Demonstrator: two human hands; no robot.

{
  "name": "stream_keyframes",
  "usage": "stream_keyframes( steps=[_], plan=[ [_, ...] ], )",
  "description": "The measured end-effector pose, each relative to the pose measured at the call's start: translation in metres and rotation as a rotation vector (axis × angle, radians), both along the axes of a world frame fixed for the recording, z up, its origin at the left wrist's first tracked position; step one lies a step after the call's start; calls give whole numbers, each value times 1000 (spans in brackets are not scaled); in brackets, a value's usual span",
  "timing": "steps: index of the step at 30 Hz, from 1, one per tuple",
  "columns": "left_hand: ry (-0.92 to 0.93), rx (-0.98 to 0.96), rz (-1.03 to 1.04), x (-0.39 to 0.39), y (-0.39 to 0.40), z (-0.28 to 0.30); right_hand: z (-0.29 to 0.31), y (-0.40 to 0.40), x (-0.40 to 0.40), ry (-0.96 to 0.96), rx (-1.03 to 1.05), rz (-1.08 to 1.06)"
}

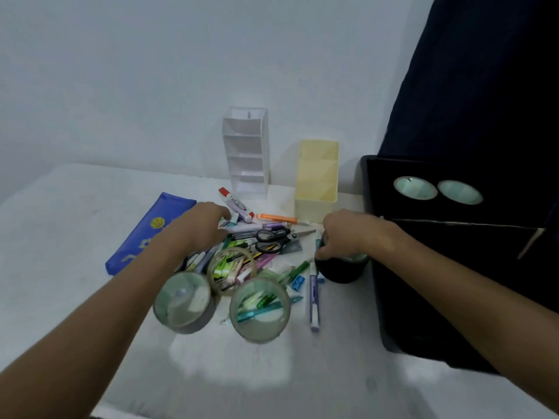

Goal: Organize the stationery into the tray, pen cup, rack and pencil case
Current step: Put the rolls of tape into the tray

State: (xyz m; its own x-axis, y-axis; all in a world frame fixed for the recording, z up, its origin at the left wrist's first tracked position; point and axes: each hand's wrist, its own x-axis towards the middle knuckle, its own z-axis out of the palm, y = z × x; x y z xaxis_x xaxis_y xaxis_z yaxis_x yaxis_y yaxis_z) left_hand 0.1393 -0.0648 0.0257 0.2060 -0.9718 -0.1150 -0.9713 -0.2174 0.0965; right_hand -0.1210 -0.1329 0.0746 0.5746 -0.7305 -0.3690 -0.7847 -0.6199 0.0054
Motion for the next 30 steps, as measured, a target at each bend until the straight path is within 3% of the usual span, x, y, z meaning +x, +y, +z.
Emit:
stream_keyframes(
  steps=[4,9,13,17,22,26,30],
  plan=[
    [62,-121,38,-22,44,17,-15,20,-6,53,-26,-11],
    [110,168,67,-41,122,37,-25,28,-9,-51,-113,-66],
    [61,294,91,-52,146,14,-28,38,-13,-143,-91,-109],
    [-69,238,121,-54,150,3,-26,42,-24,-263,-48,-105],
    [-242,119,249,-53,134,35,-10,35,-35,-414,2,-98],
    [-149,44,333,-66,97,77,17,25,-40,-649,22,-87],
    [-47,-98,229,-79,66,90,45,14,-54,-759,5,-90]
  ],
)
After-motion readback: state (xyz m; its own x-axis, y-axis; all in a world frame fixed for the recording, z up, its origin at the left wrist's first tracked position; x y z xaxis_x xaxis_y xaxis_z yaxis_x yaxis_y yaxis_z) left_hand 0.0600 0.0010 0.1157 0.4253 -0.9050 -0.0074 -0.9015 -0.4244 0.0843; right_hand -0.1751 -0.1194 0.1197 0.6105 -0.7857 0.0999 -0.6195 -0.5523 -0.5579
